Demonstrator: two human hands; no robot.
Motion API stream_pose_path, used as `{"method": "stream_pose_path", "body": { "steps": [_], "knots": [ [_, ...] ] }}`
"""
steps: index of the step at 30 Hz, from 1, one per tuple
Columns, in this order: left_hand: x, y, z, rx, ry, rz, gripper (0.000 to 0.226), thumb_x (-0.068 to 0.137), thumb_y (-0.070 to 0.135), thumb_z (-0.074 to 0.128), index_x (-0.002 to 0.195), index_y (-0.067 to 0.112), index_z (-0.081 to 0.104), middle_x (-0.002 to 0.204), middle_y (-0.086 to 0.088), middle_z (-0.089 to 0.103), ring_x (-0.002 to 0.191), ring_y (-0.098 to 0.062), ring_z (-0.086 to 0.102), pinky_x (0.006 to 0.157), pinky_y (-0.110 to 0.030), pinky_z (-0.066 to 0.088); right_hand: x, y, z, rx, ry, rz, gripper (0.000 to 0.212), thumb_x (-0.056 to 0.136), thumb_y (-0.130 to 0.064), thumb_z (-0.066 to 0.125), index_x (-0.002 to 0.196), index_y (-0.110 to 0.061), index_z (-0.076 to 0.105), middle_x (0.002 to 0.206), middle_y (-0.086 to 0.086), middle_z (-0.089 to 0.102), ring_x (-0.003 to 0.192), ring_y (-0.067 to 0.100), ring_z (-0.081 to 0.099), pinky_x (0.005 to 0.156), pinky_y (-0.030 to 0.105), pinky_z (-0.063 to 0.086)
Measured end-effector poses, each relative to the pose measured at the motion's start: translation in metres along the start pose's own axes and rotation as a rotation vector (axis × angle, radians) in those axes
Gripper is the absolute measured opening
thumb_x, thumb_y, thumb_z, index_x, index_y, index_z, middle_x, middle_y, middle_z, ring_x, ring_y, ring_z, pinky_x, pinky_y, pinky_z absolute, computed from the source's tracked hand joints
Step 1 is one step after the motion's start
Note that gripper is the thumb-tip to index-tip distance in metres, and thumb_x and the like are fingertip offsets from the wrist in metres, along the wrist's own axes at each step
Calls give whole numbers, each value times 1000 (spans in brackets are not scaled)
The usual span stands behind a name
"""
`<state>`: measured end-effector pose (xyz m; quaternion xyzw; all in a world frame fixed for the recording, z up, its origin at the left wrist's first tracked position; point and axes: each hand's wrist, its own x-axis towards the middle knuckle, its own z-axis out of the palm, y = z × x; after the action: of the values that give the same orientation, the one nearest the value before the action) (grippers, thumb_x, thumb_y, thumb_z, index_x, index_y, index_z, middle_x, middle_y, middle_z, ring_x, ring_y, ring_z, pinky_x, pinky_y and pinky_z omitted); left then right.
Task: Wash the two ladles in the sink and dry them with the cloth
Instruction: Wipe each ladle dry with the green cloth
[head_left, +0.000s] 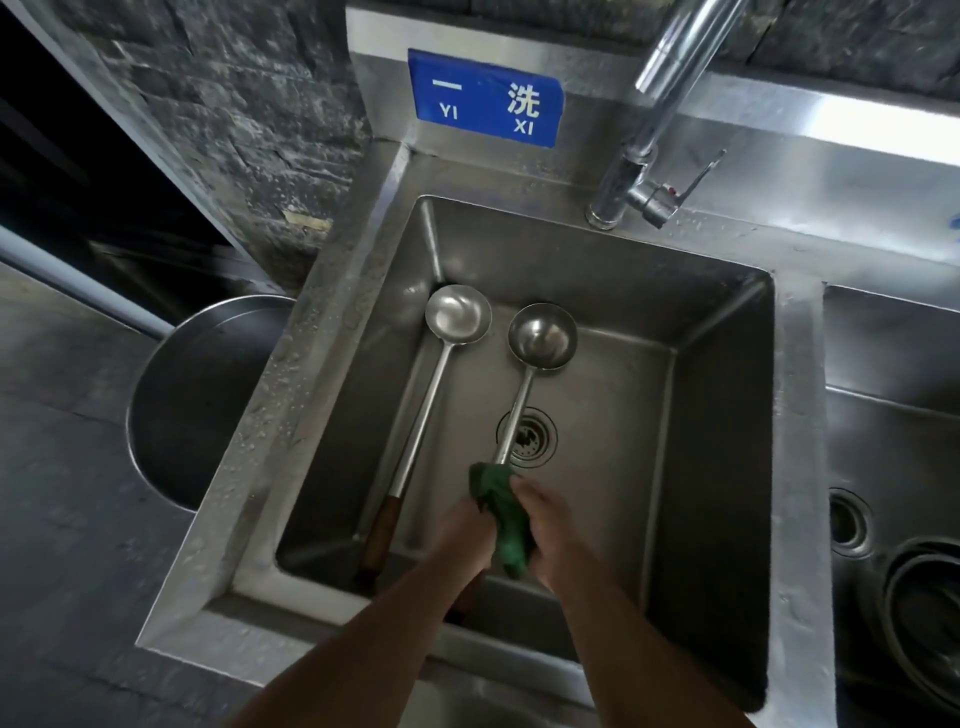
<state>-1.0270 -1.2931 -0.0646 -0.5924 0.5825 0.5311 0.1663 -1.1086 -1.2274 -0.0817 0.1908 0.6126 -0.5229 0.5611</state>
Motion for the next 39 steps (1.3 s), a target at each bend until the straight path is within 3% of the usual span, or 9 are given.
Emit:
{"method": "stream_pose_path", "body": {
  "steps": [2,7,11,16,20,27,32,35,39],
  "knots": [
    [-7,0,-5,78,20,40,26,101,23,34,95,14,58,87,-11,67,71,-24,64,59,-32,52,4,7,12,-33,51,-42,8,86,-14,70,92,-11,65,101,23,68,87,34,66,77,43,56],
    [-30,6,-20,176,36,133,25,101,22,36,89,12,55,83,-9,65,66,-20,63,55,-30,52,1,7,20,89,78,86,99,33,-45,96,121,-17,58,112,21,69,99,40,69,78,55,58],
    [-54,9,-33,226,3,175,27,101,24,38,77,17,48,72,-2,55,55,-11,52,43,-21,42,-21,0,31,143,-9,130,70,58,-40,87,117,-8,65,108,25,71,98,41,69,78,52,59],
    [-65,16,-61,430,-33,277,36,102,23,38,110,-2,62,82,-12,62,70,-26,61,61,-31,48,-29,2,45,233,16,155,47,79,-36,73,114,-3,69,99,21,74,85,35,72,63,39,59],
    [-66,9,-73,584,6,357,39,100,34,39,110,5,62,107,-17,68,101,-34,64,87,-39,53,-36,0,54,270,47,130,50,73,-38,78,111,-6,71,101,20,74,93,35,72,79,47,60],
    [-85,8,-97,640,109,485,34,92,45,41,100,19,60,93,-7,68,85,-25,66,82,-40,55,-50,-22,64,352,55,-12,40,72,-24,83,103,-2,70,94,22,74,78,36,73,63,45,59],
    [-102,11,-124,815,299,640,34,94,53,42,103,23,54,96,-2,68,91,-29,67,76,-39,52,-53,-56,61,422,131,-154,36,82,-23,73,109,0,67,94,24,73,80,40,72,68,61,57],
    [-107,13,-144,894,379,724,33,95,53,41,105,24,53,99,-3,69,92,-28,67,76,-37,50,-58,-83,49,475,188,-217,28,85,-24,71,103,-4,68,80,20,74,66,33,71,60,52,58],
    [-109,7,-184,920,447,742,37,94,58,40,103,25,53,99,0,69,94,-24,67,80,-36,51,-47,-120,14,627,191,-338,74,49,-43,90,111,-10,69,116,17,70,104,39,68,87,62,50]
  ]
}}
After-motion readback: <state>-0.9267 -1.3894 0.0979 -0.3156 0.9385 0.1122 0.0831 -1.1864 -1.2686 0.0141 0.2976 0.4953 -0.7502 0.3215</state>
